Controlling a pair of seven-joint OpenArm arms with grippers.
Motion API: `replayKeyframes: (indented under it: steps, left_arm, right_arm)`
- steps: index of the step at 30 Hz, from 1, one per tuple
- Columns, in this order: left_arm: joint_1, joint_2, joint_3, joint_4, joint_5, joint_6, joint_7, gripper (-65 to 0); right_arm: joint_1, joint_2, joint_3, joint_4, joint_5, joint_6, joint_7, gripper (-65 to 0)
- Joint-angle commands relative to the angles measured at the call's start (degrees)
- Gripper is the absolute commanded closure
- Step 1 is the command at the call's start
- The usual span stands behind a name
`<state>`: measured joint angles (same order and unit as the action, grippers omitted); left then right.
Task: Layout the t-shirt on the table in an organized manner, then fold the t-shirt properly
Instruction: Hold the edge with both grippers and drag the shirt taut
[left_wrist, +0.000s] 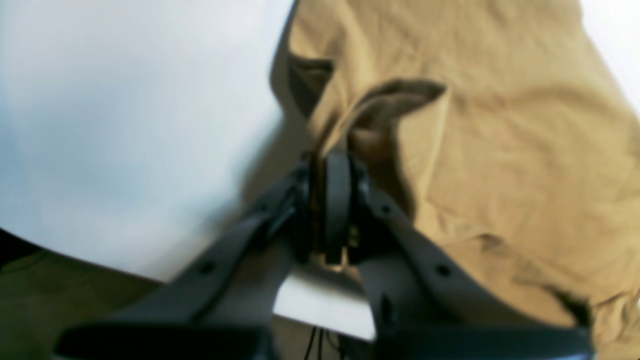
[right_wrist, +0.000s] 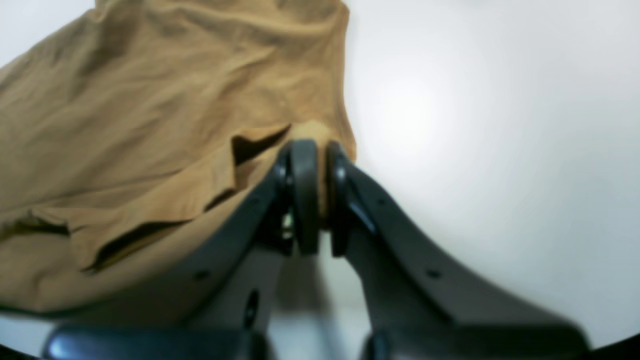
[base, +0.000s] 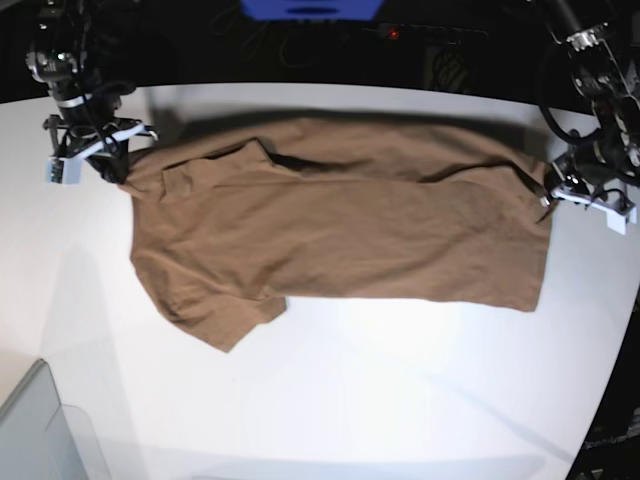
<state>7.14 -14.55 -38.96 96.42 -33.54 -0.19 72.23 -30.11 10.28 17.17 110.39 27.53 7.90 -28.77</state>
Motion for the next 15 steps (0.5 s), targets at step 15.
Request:
replayKeyframes:
  steps: [15]
  left_arm:
    - [1.17,0.88,-5.04,0.33,-0.17,0.23,-2.20,0.0]
  right_arm:
    - [-0.27,-2.24,3.36,1.39,0.21,0.41,1.48,0.0]
